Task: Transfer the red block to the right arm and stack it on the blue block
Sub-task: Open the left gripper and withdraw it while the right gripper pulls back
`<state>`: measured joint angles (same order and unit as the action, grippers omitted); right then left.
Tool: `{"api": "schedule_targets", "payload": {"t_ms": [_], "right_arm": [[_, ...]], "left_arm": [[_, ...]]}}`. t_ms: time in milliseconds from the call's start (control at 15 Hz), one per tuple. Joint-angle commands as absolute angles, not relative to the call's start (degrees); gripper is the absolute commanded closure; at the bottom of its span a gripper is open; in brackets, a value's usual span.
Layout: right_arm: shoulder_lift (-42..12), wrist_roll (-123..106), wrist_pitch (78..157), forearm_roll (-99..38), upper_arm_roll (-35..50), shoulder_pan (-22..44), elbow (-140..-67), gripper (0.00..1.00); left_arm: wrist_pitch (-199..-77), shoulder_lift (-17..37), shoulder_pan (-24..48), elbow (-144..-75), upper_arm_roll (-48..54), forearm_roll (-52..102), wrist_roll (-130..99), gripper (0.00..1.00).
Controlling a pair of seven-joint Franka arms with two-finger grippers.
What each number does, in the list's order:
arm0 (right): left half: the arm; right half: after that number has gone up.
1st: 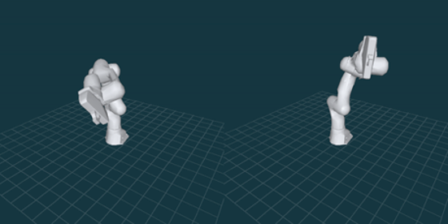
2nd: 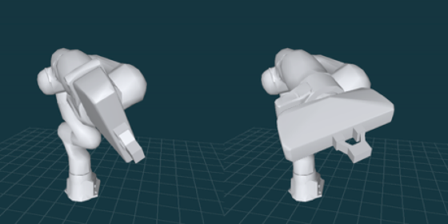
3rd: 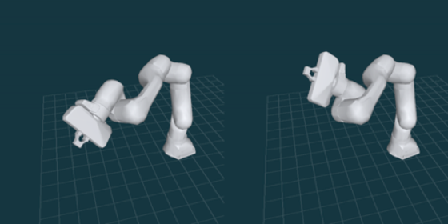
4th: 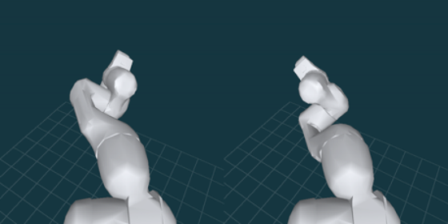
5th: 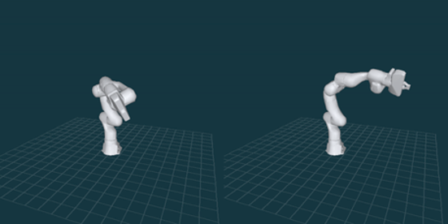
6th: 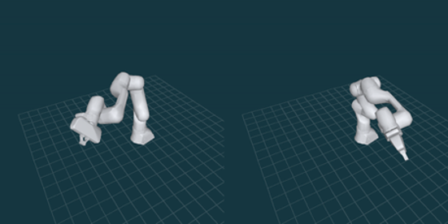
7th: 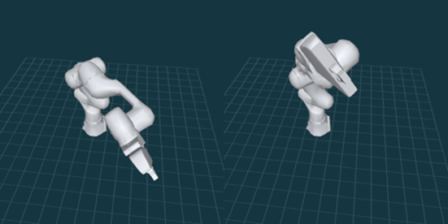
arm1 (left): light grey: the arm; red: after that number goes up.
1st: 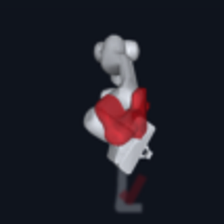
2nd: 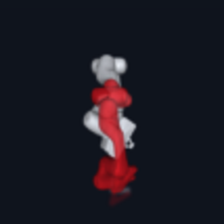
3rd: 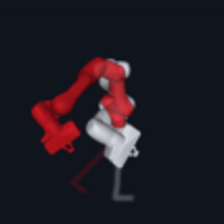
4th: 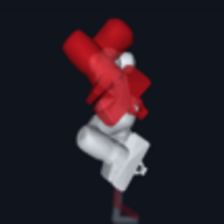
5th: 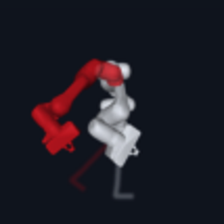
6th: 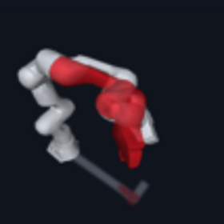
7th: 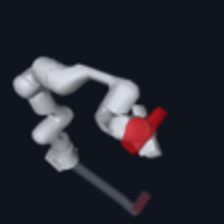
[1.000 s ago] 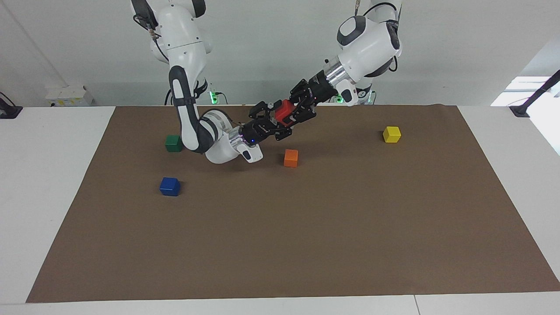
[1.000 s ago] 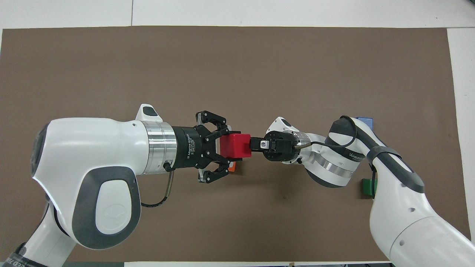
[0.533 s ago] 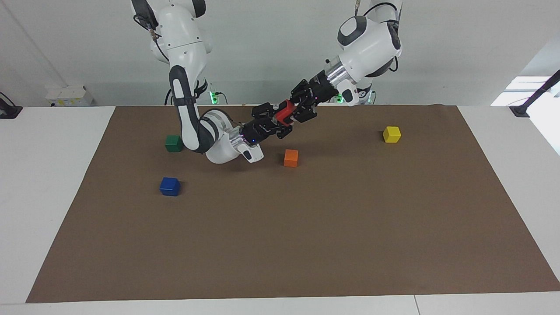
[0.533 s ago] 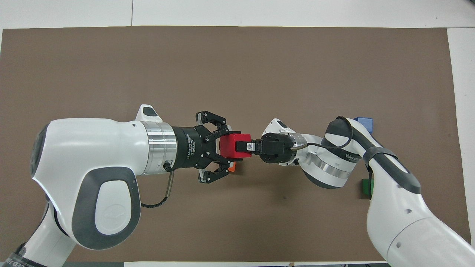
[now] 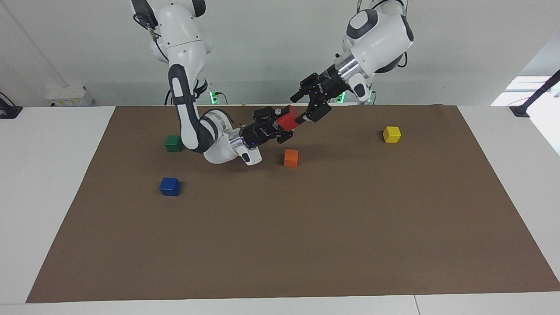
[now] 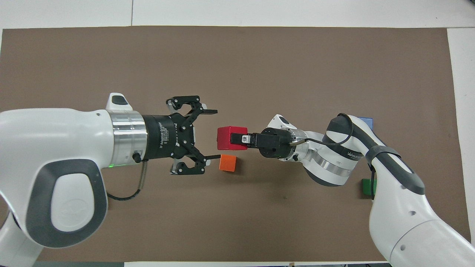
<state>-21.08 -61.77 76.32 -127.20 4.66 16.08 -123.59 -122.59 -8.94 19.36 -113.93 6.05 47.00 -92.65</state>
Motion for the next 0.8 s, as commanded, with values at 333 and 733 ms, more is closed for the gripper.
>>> {"api": "schedule_targets", "payload": {"t_ms": [333,733], "right_arm": [[-6.1,-43.0,99.6,-97.4,4.4,9.1,-119.2,1.0],[-2.7,-33.6,100.6,-63.6,4.0,2.8,-114.0,1.0]], "left_arm": [[-114.8,-9.6,4.0,-113.6,5.9,29.1,-62.8,0.0],[-114.3,-3.4,-2.9,-108.4,6.0,16.0,-40.0,0.0]]}}
